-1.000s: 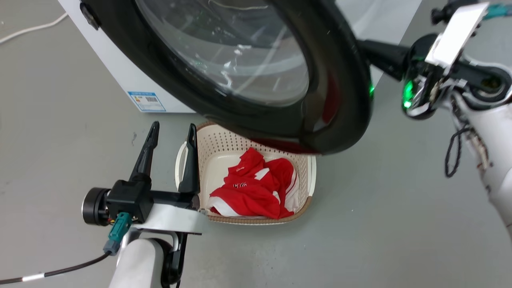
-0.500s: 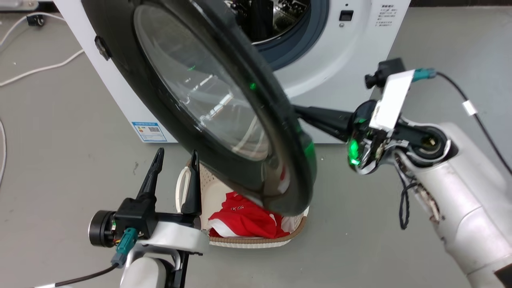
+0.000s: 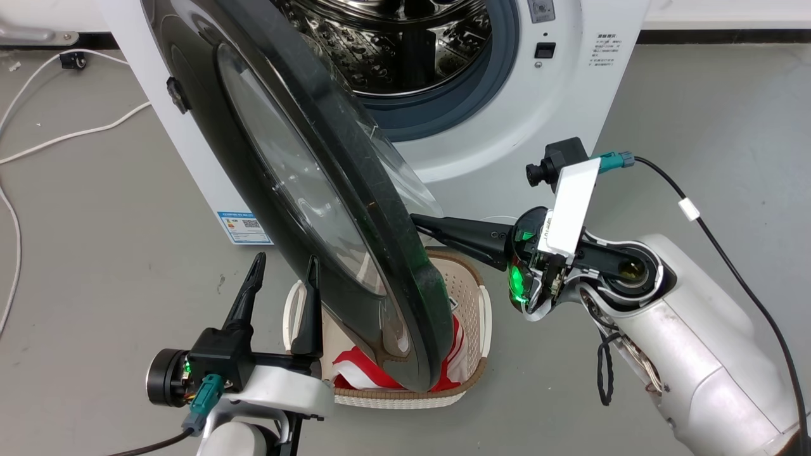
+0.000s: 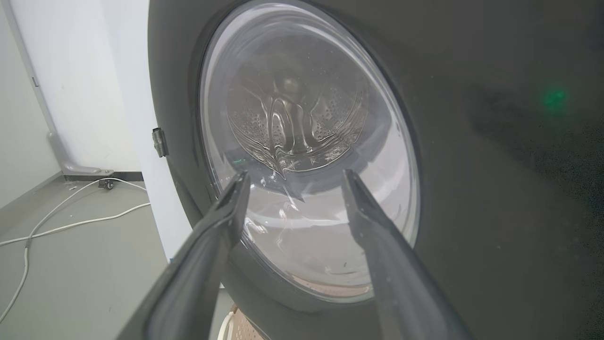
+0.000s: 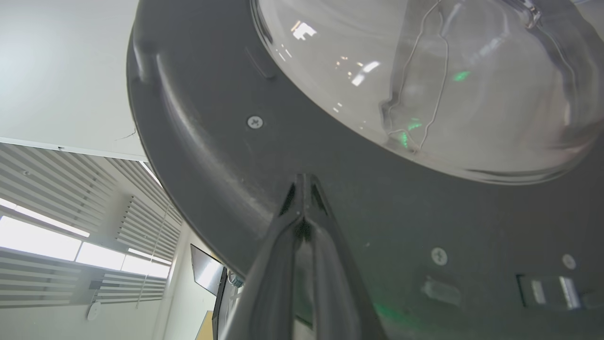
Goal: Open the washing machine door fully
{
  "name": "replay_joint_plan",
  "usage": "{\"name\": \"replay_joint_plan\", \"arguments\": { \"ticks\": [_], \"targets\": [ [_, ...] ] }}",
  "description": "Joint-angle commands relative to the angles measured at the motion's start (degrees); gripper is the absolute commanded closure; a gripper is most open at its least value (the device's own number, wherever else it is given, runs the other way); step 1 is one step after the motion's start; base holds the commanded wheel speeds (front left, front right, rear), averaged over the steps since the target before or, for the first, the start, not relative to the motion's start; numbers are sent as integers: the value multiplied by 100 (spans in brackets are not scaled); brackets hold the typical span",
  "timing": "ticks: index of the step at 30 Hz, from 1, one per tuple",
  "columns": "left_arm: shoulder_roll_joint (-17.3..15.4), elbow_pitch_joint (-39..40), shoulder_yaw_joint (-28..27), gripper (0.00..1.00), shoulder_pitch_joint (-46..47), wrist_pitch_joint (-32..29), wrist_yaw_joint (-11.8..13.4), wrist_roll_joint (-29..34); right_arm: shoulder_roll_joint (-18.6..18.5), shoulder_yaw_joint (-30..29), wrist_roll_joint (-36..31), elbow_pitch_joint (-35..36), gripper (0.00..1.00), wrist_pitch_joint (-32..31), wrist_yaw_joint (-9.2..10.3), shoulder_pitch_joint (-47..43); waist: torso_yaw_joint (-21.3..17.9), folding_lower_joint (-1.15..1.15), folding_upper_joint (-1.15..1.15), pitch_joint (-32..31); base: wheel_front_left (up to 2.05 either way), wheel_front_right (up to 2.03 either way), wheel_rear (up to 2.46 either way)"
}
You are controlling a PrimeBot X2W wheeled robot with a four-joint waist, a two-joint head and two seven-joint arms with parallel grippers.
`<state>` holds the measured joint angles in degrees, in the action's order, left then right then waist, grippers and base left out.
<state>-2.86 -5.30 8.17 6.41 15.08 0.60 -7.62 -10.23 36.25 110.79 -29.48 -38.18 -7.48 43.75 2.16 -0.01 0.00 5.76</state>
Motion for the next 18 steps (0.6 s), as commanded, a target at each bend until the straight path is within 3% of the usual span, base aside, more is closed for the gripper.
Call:
{"name": "replay_joint_plan", "arguments": {
  "ticks": [1, 7, 14, 18],
  "targets": [
    [-3, -9, -3, 0, -18, 13, 24, 14, 24, 29, 39, 50, 100, 8, -2, -95, 5, 1, 0, -6, 0, 0, 0],
    [-3, -11, -16, 0, -56, 13, 35, -3, -30, -72, -57, 157, 100, 495, -1, -218, -18, 1, 0, -24, 0, 0, 0],
    [-3, 24, -45, 0, -22, 13, 64, -33, -192, -709, -449, 287, 100, 2011, -1, -518, -74, 1, 0, 36, 0, 0, 0],
    [-3, 13, -84, 0, -36, 13, 86, -46, -325, -1149, -438, 483, 100, 2567, -1, -900, -127, 1, 0, 44, 0, 0, 0]
  ]
}}
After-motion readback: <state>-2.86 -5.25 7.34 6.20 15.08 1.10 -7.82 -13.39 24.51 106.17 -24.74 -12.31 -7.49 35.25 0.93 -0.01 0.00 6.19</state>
